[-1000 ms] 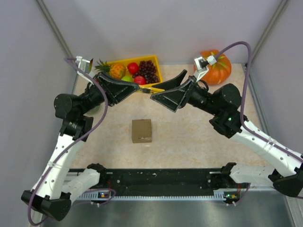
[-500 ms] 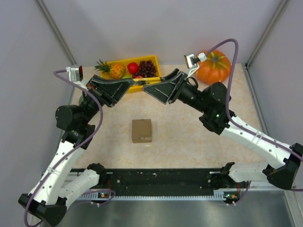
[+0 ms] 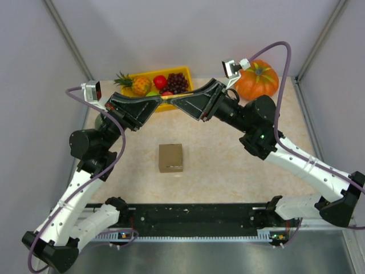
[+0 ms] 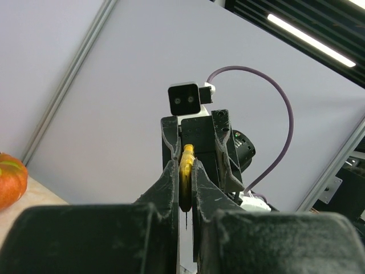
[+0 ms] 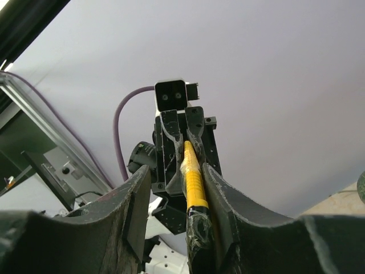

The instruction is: Unpack the express box

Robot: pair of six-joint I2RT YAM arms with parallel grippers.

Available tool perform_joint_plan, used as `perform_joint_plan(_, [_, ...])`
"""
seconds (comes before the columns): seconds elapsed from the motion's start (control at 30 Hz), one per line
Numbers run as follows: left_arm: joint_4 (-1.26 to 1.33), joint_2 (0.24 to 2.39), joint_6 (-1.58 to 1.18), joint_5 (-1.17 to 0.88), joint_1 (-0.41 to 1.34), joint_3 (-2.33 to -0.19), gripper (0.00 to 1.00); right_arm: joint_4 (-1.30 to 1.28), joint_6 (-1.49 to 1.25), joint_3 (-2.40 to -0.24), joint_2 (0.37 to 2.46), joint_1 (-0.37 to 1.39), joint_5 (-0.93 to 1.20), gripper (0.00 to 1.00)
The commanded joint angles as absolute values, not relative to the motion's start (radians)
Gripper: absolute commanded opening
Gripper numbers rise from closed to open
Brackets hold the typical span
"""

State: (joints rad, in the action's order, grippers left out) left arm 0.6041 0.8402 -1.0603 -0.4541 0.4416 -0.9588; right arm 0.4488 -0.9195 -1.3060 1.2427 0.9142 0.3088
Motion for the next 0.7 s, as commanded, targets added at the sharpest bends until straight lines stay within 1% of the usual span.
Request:
perform_joint_plan(0.0, [0.646,0.839,-1.048,-0.437,0.449,-0.95,0.0,0.482,-0.925,-1.368,1.241,0.927,0.344,0.39])
perform_joint_plan(0.2, [0.637,0.83,-1.029,-0.416,0.466,-0.939,0.0,0.44,-0.917,-1.39,1.25,0.928,0.344,0.34])
perform_joint_plan(0.3, [0.623,0.827,-1.014,-0.411,0.479,-0.94,0.0,0.41,-0.913,-1.405,1.258,0.93,0.342,0.29])
perform_joint_plan(0.33, [0.621,0.825,-1.009,-0.41,0.48,-0.939,0.0,0.402,-0.908,-1.411,1.259,0.93,0.339,0.22])
perform_joint_plan(0.4, [0.612,0.821,-1.006,-0.41,0.483,-0.937,0.0,0.374,-0.904,-1.419,1.259,0.928,0.333,0.16])
perform_joint_plan(0.43, [0.608,0.818,-1.005,-0.408,0.485,-0.934,0.0,0.367,-0.899,-1.425,1.259,0.93,0.331,0.1])
perform_joint_plan(0.53, [0.572,0.813,-0.997,-0.403,0.485,-0.936,0.0,0.338,-0.888,-1.43,1.256,0.928,0.321,0.0])
perform_joint_plan(0.57, [0.559,0.81,-0.994,-0.399,0.485,-0.937,0.0,0.319,-0.884,-1.431,1.25,0.93,0.308,0.0])
perform_joint_plan(0.6, [0.536,0.804,-0.989,-0.396,0.483,-0.939,0.24,0.299,-0.876,-1.431,1.244,0.928,0.298,0.0])
perform_joint_plan(0.67, [0.479,0.798,-0.965,-0.376,0.483,-0.939,0.5,0.226,-0.839,-1.419,1.226,0.928,0.246,0.0])
